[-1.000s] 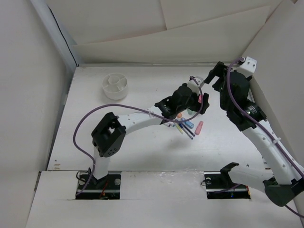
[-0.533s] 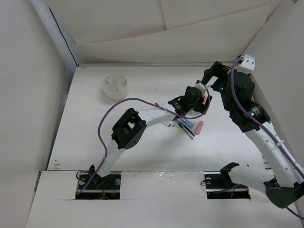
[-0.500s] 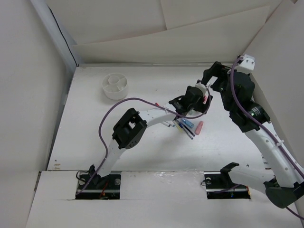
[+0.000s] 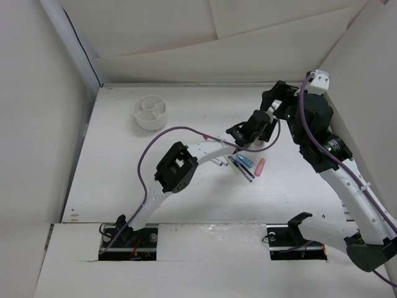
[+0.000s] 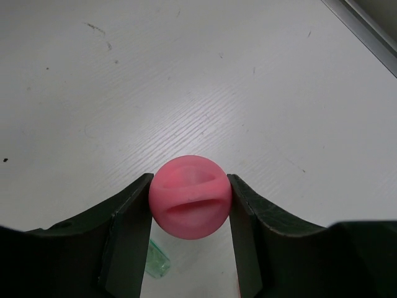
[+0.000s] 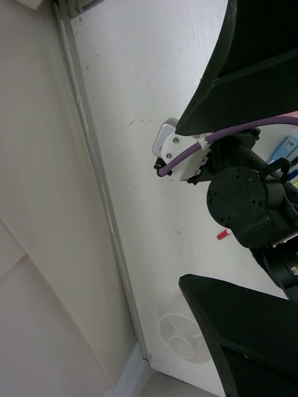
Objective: Sort the stationery into containers
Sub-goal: Pick up the stationery from the center of the board.
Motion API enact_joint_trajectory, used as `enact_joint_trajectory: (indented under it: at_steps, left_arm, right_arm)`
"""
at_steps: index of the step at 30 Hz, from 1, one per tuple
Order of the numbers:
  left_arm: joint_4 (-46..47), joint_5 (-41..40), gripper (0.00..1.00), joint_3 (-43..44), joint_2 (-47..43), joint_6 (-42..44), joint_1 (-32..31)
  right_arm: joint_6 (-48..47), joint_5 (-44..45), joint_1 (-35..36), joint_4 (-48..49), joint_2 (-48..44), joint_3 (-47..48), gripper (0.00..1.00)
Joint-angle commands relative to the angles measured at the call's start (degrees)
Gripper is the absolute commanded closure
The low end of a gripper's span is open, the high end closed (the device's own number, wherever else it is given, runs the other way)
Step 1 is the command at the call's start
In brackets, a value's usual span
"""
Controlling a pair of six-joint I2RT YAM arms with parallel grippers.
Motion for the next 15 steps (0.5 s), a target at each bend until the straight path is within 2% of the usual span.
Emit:
enact_joint_trajectory:
  at_steps: [1,4,8,15]
  left_arm:
    - [-0.3,-1.4,0.59,2.1,-1.4,1.1,0.0]
    - [2.2,-1.4,0.67,-1.3,-3.9,0.5,0.0]
    - [5.6,0.1,0.72,-4.8,-10.3,-0.6,0.0]
    - [10.4,-0.9,0.73,-10.0,-21.6,-0.6,0.8]
  right_arm:
    - [-1.0,-0.9,-0.8,3.2,-0.2,-0.2,0.0]
    - [-1.0,-0.4,-0.8,3.8,-1.4,-0.8,0.0]
    - [-1.0,-0.4,-0.8,4.3,-3.6,-1.3,0.0]
    - [-0.4,-0.4,-0.8,5.9,-9.1,-3.3,0.0]
